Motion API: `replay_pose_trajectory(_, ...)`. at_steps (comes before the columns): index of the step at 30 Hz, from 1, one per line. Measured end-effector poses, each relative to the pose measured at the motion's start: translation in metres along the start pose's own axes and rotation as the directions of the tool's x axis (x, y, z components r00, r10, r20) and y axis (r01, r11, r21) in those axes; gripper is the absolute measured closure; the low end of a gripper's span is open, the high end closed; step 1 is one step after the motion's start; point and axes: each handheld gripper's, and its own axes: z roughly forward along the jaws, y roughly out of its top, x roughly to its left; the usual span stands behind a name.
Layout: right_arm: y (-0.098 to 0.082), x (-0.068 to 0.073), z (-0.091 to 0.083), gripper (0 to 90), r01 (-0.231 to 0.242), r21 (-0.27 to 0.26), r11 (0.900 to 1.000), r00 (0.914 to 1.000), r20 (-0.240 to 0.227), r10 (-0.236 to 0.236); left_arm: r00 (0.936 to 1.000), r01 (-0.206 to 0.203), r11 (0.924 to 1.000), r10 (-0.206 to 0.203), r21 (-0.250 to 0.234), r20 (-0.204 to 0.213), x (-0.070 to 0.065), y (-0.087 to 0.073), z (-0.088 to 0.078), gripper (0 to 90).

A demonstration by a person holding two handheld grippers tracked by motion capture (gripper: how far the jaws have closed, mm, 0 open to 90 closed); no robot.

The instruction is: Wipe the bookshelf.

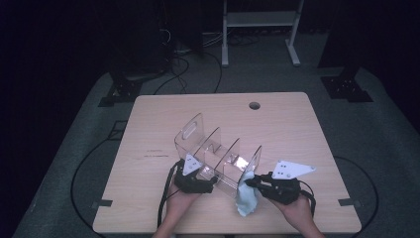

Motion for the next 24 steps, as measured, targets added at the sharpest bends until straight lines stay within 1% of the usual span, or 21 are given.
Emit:
replay_pose_trajectory(2, -0.001, 0.004, 0.001, 80.9, -0.003, -0.007, 1.000, 0.9998, -0.019, 0.003, 1.0000, -0.001, 1.0000, 0.001, 0.003, 0.002, 0.000, 0.000, 0.000, 7.8)
replay_pose_trajectory(3, -0.002, 0.007, 0.002, 80.9, 0.004, -0.003, 1.000, 0.9997, -0.026, -0.004, 1.0000, 0.002, 1.0000, -0.002, 0.002, 0.002, 0.000, 0.000, 0.000, 7.8)
replay_pose_trajectory(4, -0.001, 0.009, 0.002, 80.9, 0.019, 0.001, 1.000, 0.9996, -0.021, -0.019, 1.0000, 0.001, 1.0000, -0.001, 0.003, 0.002, 0.000, 0.000, -0.001, 7.8)
replay_pose_trajectory(5, -0.001, 0.009, 0.002, 80.9, 0.024, 0.005, 1.000, 0.9995, -0.020, -0.024, 1.0000, -0.002, 1.0000, 0.002, 0.002, 0.000, 0.000, 0.000, -0.001, 7.9)
replay_pose_trajectory(7, 0.001, 0.004, 0.001, 80.9, 0.015, 0.001, 1.000, 0.9996, -0.022, -0.015, 1.0000, -0.003, 1.0000, 0.003, 0.000, -0.002, 0.000, 0.000, 0.000, 7.9)
replay_pose_trajectory(10, 0.000, -0.006, -0.002, 81.0, -0.003, -0.009, 1.000, 0.9999, 0.016, 0.003, 1.0000, -0.003, 1.0000, 0.003, -0.003, -0.004, -0.001, 0.000, 0.000, 7.9)
replay_pose_trajectory(11, -0.001, -0.008, -0.002, 81.0, -0.002, -0.005, 1.000, 0.9997, 0.024, 0.002, 1.0000, -0.001, 1.0000, 0.001, -0.003, -0.004, -0.001, 0.000, 0.000, 7.9)
replay_pose_trajectory(12, -0.002, -0.007, -0.001, 81.0, -0.009, -0.007, 1.000, 0.9997, 0.022, 0.009, 1.0000, -0.002, 1.0000, 0.002, -0.003, -0.003, -0.001, 0.000, 0.000, 7.9)
replay_pose_trajectory(13, -0.005, -0.006, 0.002, 81.0, -0.002, -0.004, 1.000, 0.9998, 0.021, 0.002, 1.0000, -0.001, 1.0000, 0.001, -0.002, -0.003, -0.001, 0.000, 0.000, 7.9)
replay_pose_trajectory(15, -0.010, -0.003, 0.006, 81.0, 0.008, 0.015, 1.000, 0.9997, 0.022, -0.009, 1.0000, 0.002, 1.0000, -0.002, -0.005, -0.004, -0.001, 0.000, 0.000, 7.9)
replay_pose_trajectory(17, -0.017, -0.003, 0.012, 81.0, -0.003, 0.036, 0.999, 1.0000, 0.009, 0.003, 1.0000, 0.004, 1.0000, -0.004, -0.005, -0.005, -0.001, 0.000, 0.000, 7.9)
replay_pose_trajectory(19, -0.021, -0.004, 0.015, 81.0, -0.007, 0.056, 0.998, 1.0000, 0.007, 0.007, 1.0000, 0.003, 1.0000, -0.003, -0.004, -0.006, -0.001, 0.000, 0.000, 7.9)
replay_pose_trajectory(21, -0.020, -0.004, 0.014, 81.0, -0.012, 0.062, 0.998, 0.9999, 0.007, 0.012, 1.0000, 0.003, 1.0000, -0.003, -0.004, -0.006, -0.001, 0.000, 0.000, 7.9)
replay_pose_trajectory(22, -0.017, -0.002, 0.013, 80.9, -0.006, 0.054, 0.999, 1.0000, 0.008, 0.006, 1.0000, 0.003, 1.0000, -0.003, -0.005, -0.006, -0.001, 0.000, 0.000, 7.9)
replay_pose_trajectory(24, -0.010, 0.000, 0.007, 80.9, 0.003, 0.016, 1.000, 1.0000, 0.006, -0.003, 1.0000, 0.003, 1.0000, -0.003, -0.006, -0.005, -0.001, 0.000, 0.000, 7.9)
